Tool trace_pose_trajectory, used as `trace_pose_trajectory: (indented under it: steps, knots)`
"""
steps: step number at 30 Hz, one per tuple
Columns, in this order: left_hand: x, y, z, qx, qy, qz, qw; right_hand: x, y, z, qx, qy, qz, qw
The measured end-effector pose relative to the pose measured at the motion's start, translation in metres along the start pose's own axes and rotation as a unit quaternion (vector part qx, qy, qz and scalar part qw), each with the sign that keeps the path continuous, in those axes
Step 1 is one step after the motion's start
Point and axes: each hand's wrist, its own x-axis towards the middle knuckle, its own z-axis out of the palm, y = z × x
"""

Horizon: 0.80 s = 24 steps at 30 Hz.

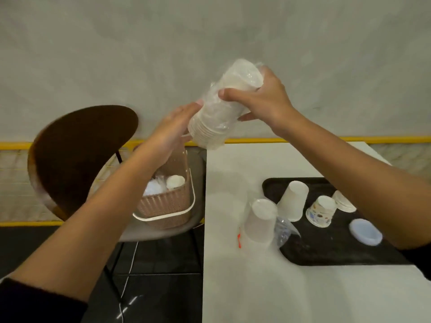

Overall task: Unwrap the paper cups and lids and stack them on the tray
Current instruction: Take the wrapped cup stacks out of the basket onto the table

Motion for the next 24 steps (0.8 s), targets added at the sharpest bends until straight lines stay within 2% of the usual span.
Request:
trace_pose_trajectory:
  steps: [7, 12, 17, 24]
  knots:
    - [-0.017, 0.021, 0.085, -0.025, -0.086, -0.018, 0.996, -0.042, 0.011, -0.092, -0.015, 0.069, 0.011, 0.997]
    - [-0.040, 0.014, 0.138, -0.020, -0.118, -0.053, 0.991, -0.070, 0.036, -0.141, -0.038, 0.076, 0.028, 0.996]
    - [-0.070, 0.001, 0.177, -0.014, -0.131, -0.107, 0.985, -0.097, 0.067, -0.172, -0.039, 0.047, 0.064, 0.996]
    - [-0.124, -0.032, 0.200, 0.067, -0.181, -0.182, 0.964, -0.142, 0.113, -0.195, -0.049, -0.035, 0.114, 0.992]
